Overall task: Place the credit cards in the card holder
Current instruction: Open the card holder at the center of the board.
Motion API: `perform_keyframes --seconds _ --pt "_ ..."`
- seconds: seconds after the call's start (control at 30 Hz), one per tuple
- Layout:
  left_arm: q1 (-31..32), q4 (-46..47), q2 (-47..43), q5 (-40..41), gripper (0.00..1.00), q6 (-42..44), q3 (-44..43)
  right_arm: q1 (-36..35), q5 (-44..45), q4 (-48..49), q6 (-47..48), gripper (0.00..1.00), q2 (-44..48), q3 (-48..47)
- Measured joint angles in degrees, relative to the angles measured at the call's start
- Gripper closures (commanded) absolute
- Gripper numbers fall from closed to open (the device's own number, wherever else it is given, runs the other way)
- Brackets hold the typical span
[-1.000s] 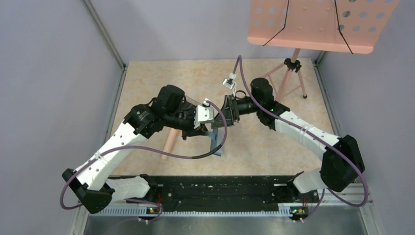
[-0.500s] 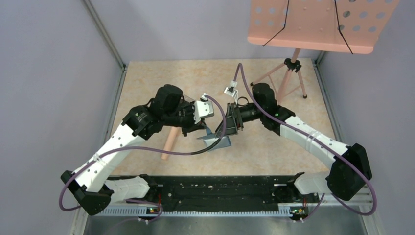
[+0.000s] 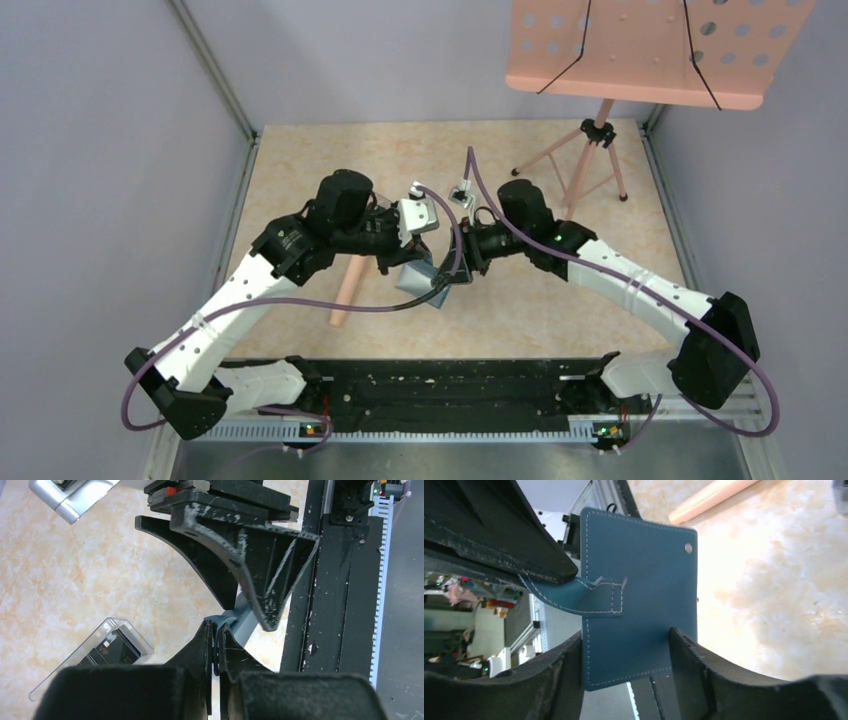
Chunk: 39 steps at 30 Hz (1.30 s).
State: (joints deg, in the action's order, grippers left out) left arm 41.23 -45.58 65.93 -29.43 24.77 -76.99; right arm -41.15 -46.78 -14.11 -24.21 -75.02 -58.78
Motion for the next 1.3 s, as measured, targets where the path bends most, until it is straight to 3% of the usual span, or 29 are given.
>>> perform_keyframes --seconds 0.2,0.27,0.33,0.4,0.5,0.57,0.63,0.83,0.93,1.1,1.3 --pt "-0.1 1.7 0.6 -0.1 1.00 -2.1 1.3 -0.8 6.4 -1.3 0.2 0.89 0.1 -0.9" --pt "-0.2 2.0 0.9 0.3 0.90 -2.5 1.4 -0.8 8.3 -1.8 0.1 1.00 0.2 -1.3" --pt "-0.3 2.3 1.2 1.1 0.82 -3.0 1.4 -1.0 9.7 -1.8 0.2 1.00 0.6 -1.4" --pt "-0.3 2.5 1.2 2.1 0.65 -3.8 1.5 -1.1 11.1 -2.0 0.0 1.00 1.0 -1.4" --pt "-0.2 3.7 0.9 3.5 0.29 -5.8 1.5 -1.1 13.6 -2.6 0.0 1.00 1.0 -1.4" --pt "-0.2 5.2 0.3 5.4 0.12 -7.4 2.1 -1.1 14.9 -3.3 0.0 1.00 1.0 -1.4" --pt "-0.2 6.7 -1.0 8.2 0.02 -9.4 3.3 -1.0 15.4 -3.7 0.2 1.00 1.0 -1.4" --pt "-0.4 9.0 -5.1 21.1 0.01 -20.0 6.2 2.0 13.7 -5.7 0.5 1.00 2.1 -1.2" --pt "-1.9 9.0 -5.5 23.4 0.01 -24.8 6.2 4.7 10.1 -6.5 2.0 1.00 3.6 -1.2" --pt "-4.0 10.9 -6.1 16.5 0.01 -26.5 9.6 5.8 3.7 -12.1 6.8 1.00 4.0 -2.3" --pt "-6.4 18.8 -10.6 5.4 0.01 -23.9 20.0 5.8 -2.4 -17.8 10.6 1.00 4.0 -5.9"
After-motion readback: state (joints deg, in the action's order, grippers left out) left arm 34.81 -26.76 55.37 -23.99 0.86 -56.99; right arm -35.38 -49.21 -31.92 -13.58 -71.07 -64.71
